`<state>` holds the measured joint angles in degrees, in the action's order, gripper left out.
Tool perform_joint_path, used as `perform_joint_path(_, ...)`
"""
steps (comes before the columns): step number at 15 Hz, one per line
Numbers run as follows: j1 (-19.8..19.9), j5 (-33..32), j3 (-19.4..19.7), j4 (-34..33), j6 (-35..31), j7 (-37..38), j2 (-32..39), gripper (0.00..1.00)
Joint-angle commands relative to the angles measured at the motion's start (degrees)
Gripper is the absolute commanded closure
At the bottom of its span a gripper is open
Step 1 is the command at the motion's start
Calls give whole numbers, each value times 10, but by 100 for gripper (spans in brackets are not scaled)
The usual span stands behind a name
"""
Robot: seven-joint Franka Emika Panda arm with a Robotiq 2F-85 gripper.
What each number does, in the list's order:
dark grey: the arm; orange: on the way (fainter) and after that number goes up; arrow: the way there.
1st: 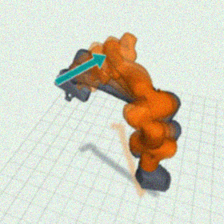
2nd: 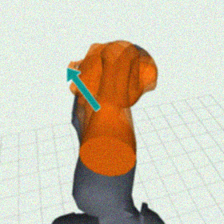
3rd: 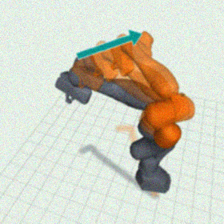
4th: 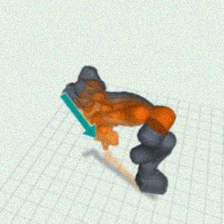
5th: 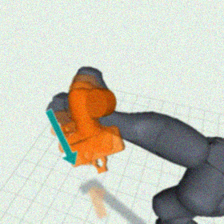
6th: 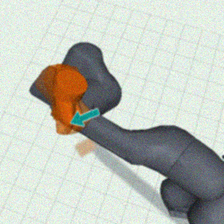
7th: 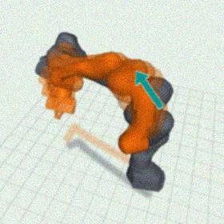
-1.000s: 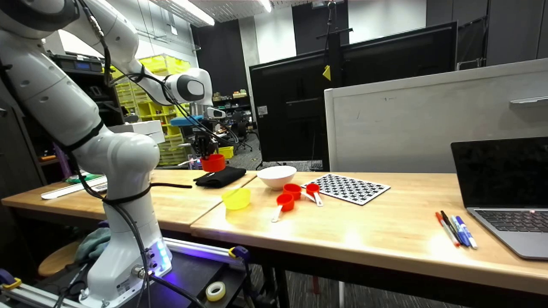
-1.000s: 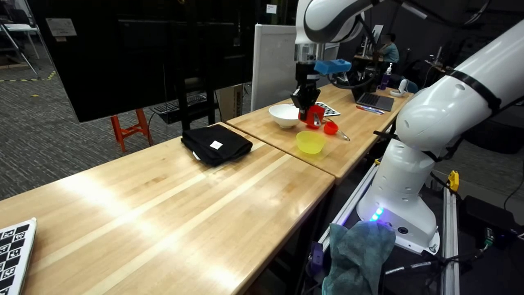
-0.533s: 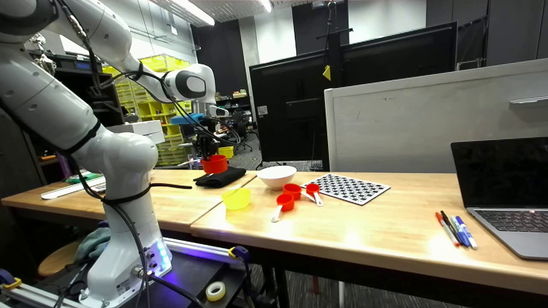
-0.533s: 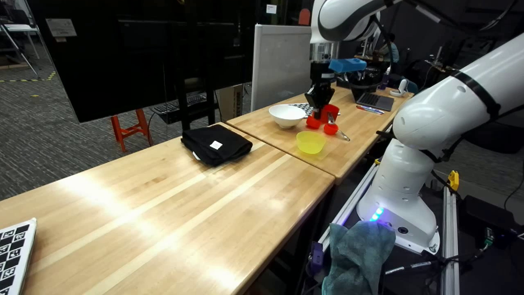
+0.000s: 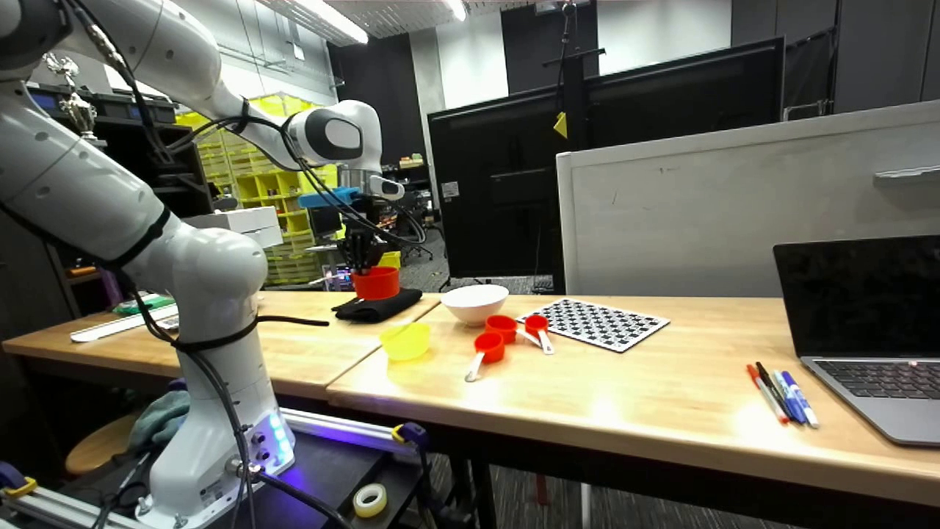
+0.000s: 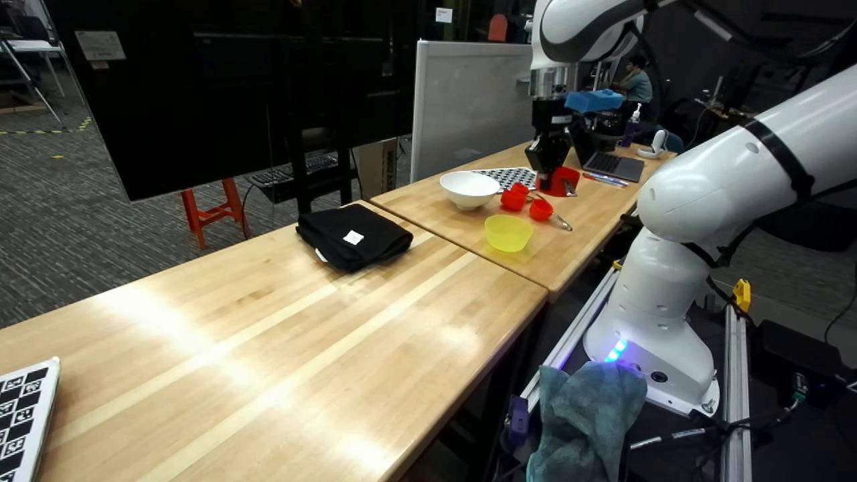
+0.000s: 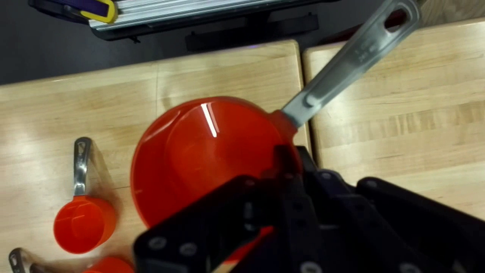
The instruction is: Shift the scooper to the right
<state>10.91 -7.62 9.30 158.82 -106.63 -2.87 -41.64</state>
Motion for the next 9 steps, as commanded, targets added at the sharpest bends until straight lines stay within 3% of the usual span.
perform_joint_path(1, 23, -36, 22, -1, 15, -37, -9, 99)
perform_joint_path(9, 45, -89, 88, -5, -12, -135, 3, 99)
